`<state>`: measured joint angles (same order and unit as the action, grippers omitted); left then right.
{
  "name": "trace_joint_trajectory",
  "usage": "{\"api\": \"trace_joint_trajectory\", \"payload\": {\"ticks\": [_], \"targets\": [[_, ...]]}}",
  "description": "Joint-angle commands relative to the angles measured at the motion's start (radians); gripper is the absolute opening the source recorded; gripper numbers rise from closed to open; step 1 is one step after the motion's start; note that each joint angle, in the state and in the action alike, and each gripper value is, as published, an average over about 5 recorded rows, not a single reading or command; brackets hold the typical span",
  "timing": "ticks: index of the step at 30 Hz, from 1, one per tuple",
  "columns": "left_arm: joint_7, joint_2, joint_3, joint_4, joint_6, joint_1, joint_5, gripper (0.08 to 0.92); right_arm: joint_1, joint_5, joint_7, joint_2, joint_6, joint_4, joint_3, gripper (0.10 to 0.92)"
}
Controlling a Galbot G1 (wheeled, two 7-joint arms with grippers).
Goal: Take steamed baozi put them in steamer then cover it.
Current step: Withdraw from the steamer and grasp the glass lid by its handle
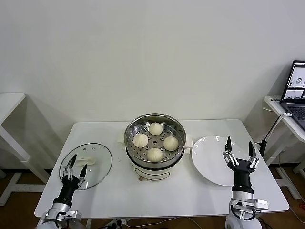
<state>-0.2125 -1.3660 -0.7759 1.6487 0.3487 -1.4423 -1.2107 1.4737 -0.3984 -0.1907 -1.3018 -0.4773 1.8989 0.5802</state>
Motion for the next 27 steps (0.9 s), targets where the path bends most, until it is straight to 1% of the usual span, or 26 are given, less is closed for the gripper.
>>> {"api": "trace_joint_trajectory", "payload": {"ticks": [1,13,27], "targets": [[-0.07,0.041,-0.011,-0.218,0.045,0.099,-0.306,0.823,0.026,0.013,-0.012,-0.03,-0.019,-0.017,0.008,0.823],[-0.048,0.052,-0.017,-0.294,0.02,0.225,-0.282,0.823,0.031,0.023,0.0,-0.033,-0.036,-0.044,0.011,0.823],[-0.031,0.052,-0.003,-0.319,-0.005,0.275,-0.278,0.823,0.02,0.033,0.011,-0.03,-0.04,-0.074,0.012,0.823]]}}
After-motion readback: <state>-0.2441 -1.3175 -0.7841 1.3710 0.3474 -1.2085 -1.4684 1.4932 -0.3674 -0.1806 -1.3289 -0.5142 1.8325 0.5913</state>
